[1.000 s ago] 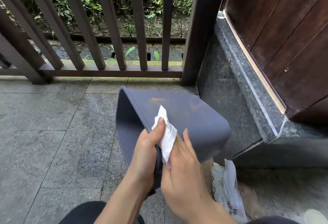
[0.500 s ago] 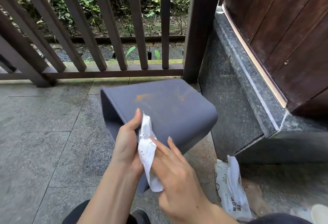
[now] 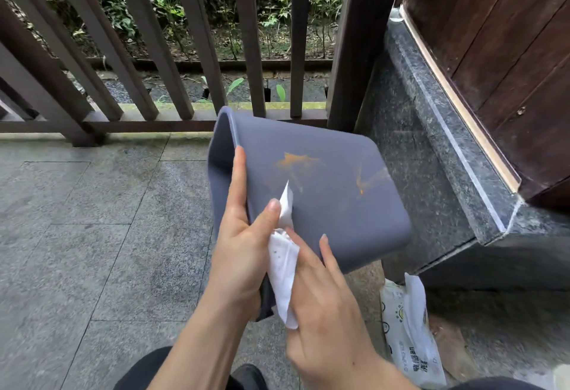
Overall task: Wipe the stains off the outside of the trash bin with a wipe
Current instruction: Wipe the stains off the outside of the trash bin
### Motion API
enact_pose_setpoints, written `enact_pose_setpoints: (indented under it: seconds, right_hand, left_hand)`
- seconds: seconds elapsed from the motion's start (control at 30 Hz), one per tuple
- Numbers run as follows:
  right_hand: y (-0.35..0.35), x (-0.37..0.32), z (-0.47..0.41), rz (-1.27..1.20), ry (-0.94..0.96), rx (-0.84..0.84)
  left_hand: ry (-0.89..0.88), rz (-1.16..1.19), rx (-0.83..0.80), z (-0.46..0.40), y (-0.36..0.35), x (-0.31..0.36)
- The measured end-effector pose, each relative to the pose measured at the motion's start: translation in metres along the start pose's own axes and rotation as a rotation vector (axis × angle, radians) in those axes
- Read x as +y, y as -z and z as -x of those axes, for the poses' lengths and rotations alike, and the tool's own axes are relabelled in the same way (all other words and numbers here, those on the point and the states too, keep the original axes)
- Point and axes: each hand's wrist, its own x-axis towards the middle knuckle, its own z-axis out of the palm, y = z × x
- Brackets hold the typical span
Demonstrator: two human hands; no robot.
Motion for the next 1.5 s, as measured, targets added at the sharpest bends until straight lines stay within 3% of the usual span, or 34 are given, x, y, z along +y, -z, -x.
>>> enact_pose_setpoints:
  seconds: [0.2, 0.37, 0.6, 0.67, 0.83, 0.9, 1.1, 1.37, 1.5]
  right_hand:
    - [0.009, 0.012, -0.002, 0.044, -0.054, -0.077]
    - [0.033, 0.060, -0.003, 0.137, -0.457, -0.084]
    - [0.040, 0.091, -0.002, 0.103, -0.853, -0.043]
    - [0.032, 0.081, -0.003, 0.099, -0.794, -0.083]
    - [0.005, 0.020, -0.005, -0.029, -0.278, -0.091]
    - [0.000, 0.008, -0.003, -0.152, -0.172, -0.091]
    - [0.002, 0.007, -0.002, -0.263, -0.133, -0.066]
    - [0.000, -0.006, 0.011, -0.169, 0.000, -0.249]
    - [-0.001, -0.009, 0.018, -0.124, 0.095, -0.190]
  left_hand:
    - [-0.022, -0.041, 0.038, -0.002, 0.002, 0.001]
    - [-0.058, -0.050, 0.070, 0.002, 0.014, 0.011]
    - [-0.103, -0.064, 0.017, 0.010, 0.025, 0.020]
    - [-0.091, -0.083, 0.022, 0.011, 0.020, 0.015]
    - [-0.046, -0.178, 0.032, 0.008, 0.001, 0.000]
    - [-0.024, -0.203, 0.029, 0.008, 0.000, -0.002]
    - [0.027, -0.173, 0.071, 0.003, -0.002, -0.005]
    - [0.067, -0.223, 0.121, -0.017, 0.009, -0.003]
    - [0.090, -0.197, 0.167, -0.014, 0.012, -0.003]
